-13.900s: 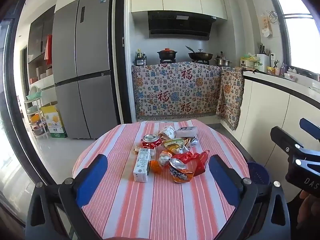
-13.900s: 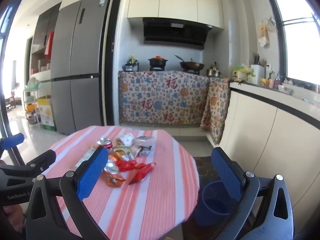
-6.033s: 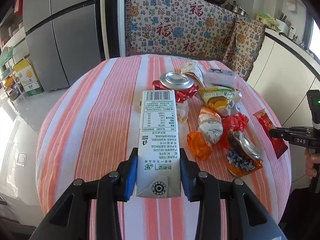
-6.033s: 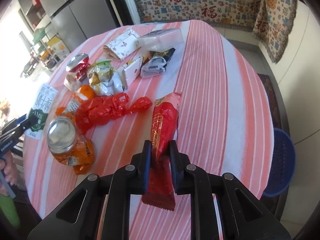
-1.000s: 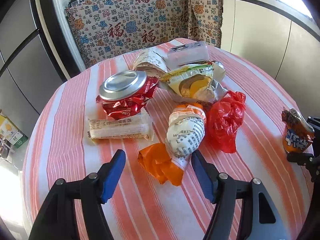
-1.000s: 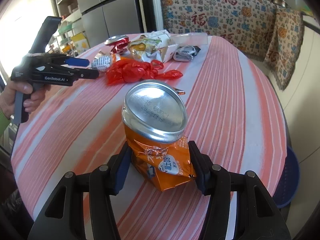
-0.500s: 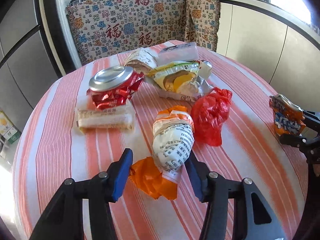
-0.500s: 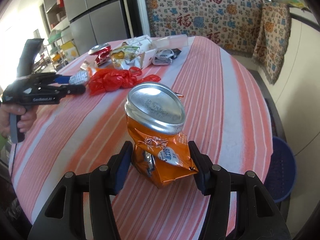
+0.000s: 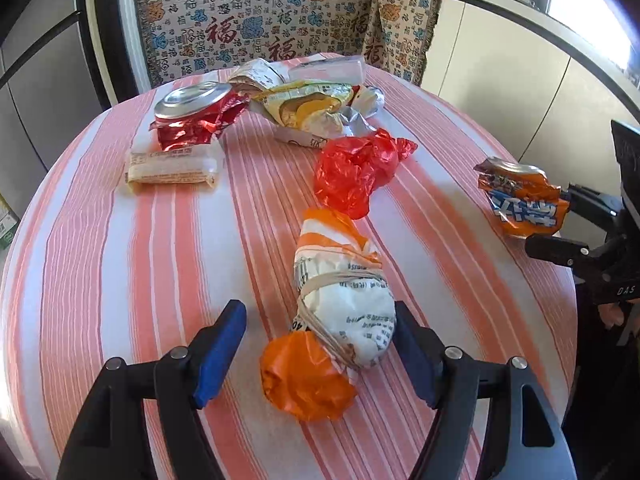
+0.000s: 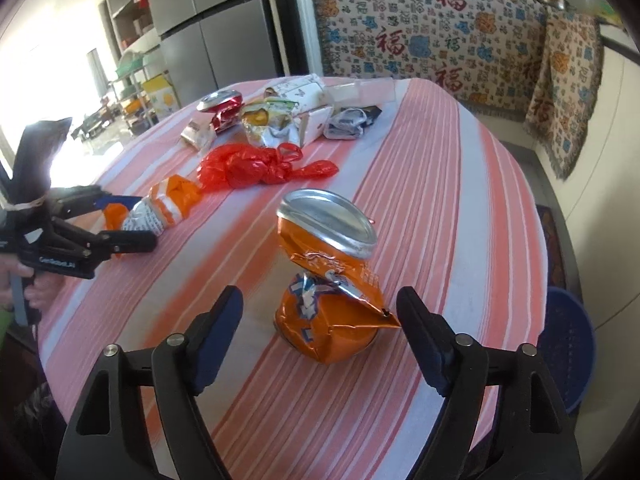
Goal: Collect trash
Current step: 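Grasp the crushed orange can with right tool while left tool grasps the wrapped bread roll, then carry both items over the blue wastebasket and open both tools to drop them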
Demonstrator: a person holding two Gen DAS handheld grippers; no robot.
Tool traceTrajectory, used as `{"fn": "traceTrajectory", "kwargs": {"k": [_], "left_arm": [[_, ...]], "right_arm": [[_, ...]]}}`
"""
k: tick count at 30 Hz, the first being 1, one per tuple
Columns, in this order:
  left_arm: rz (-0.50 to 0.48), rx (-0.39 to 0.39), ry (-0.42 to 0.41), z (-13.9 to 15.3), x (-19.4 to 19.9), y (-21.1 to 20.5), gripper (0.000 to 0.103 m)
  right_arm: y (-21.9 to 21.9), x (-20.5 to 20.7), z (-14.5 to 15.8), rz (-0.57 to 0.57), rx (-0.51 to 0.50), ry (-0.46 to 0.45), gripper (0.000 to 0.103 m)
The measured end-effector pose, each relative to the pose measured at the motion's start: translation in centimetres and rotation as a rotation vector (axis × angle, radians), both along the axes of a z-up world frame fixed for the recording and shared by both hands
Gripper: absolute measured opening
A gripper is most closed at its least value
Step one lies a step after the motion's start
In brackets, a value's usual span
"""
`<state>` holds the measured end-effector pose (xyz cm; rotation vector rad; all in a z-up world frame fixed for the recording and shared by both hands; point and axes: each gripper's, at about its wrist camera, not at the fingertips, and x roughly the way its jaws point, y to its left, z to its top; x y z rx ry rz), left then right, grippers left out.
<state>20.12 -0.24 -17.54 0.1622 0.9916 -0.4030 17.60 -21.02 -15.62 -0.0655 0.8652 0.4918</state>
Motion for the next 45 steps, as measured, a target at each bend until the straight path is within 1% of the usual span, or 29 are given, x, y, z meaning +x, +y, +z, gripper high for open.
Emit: {"fn": "traceTrajectory", "kwargs": {"k": [2,5,8,12,13,14,15,16,17,18,23,26,32,38,42,45], "left_arm": [[-0.037,0.014,-0.005,-0.1,0.1,-0.5,0.075],[-0.071,0.046,-0.016,-0.3,0.1,-1.5,0.075],[-0.065,0.056,-0.023,-0.5,0.2,-1.9,0.075],[-0.043,0.047,-0.030,-0.5,0.1,-2.0,0.074],[-0.037,0.048,-0.033,-0.5,0.0,-2.0,0.072],[-0.032,0.051,-0.038,-0.5,-0.1,-2.0,0.066],[-0.027,0.053,-0.044,-0.5,-0.3,-2.0,0.063],[-0.022,0.055,-0.050,-0.4,-0.3,-2.0,0.057],[-0.018,0.053,-0.052,-0.3,-0.4,-2.0,0.051],[-0.012,0.046,-0.051,-0.2,-0.4,-2.0,0.048],[0.022,-0.013,-0.054,0.6,-1.0,-1.6,0.047],[0.041,-0.056,-0.058,1.3,-1.6,-1.5,0.047],[0.071,-0.110,-0.077,3.0,-1.9,-2.4,0.047],[0.034,-0.129,-0.087,4.7,-1.6,-5.8,0.047],[-0.012,-0.141,-0.092,5.5,-1.0,-9.2,0.047],[-0.047,-0.157,-0.084,5.9,-0.3,-12.1,0.047]], "right_arm": [[0.2,0.2,0.5,0.021,-0.008,0.001,0.082],[-0.1,1.1,0.9,0.015,0.021,0.023,0.082],[-0.2,2.1,0.6,0.011,0.039,0.070,0.082],[0.2,2.3,-0.1,0.015,0.001,0.092,0.082],[0.2,2.3,-0.2,0.008,0.001,0.095,0.082],[0.1,2.4,-0.5,-0.004,0.005,0.101,0.081],[0.0,2.5,-0.6,-0.011,0.012,0.108,0.079],[-0.2,2.6,-0.7,-0.018,0.015,0.112,0.067],[-0.3,2.6,-0.8,-0.027,0.019,0.118,0.058],[-0.6,2.6,-0.8,-0.034,0.027,0.121,0.058],[-1.9,1.9,0.4,-0.072,0.073,0.086,0.057],[-2.4,1.5,1.3,-0.078,0.094,0.066,0.057],[-3.0,1.1,2.6,-0.086,0.124,0.028,0.057],[-4.5,1.0,3.5,-0.115,0.152,0.007,0.057],[-6.4,1.0,4.2,-0.148,0.165,-0.005,0.057],[-8.5,1.0,5.0,-0.186,0.163,-0.021,0.057]]}}
